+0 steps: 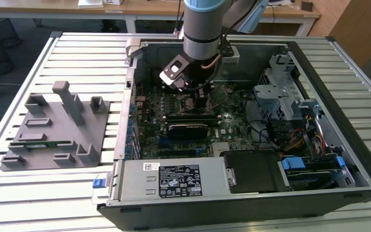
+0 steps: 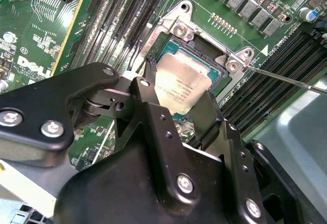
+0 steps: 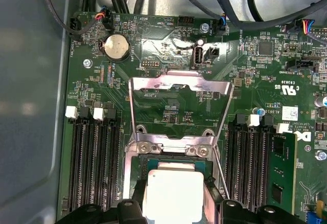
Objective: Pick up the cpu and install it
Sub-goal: 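Place the cpu into insertion slot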
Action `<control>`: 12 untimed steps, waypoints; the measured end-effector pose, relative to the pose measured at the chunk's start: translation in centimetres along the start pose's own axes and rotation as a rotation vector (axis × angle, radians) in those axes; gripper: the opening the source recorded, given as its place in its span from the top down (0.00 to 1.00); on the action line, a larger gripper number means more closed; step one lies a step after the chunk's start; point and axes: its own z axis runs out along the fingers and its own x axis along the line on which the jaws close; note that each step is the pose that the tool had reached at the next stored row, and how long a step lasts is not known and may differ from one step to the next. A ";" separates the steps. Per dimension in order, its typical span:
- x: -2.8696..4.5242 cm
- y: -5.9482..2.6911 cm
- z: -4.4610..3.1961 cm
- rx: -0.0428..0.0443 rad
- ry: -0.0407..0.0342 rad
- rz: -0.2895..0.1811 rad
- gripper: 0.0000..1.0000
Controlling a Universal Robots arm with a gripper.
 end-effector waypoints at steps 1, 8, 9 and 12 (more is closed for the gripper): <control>0.00 0.00 0.00 0.0000 -0.0001 0.000 0.47; 0.00 0.01 0.00 0.0000 -0.0001 0.000 0.40; 0.01 0.01 -0.01 0.0001 -0.0002 0.000 0.40; 0.16 0.01 0.00 0.0000 0.0000 0.000 0.40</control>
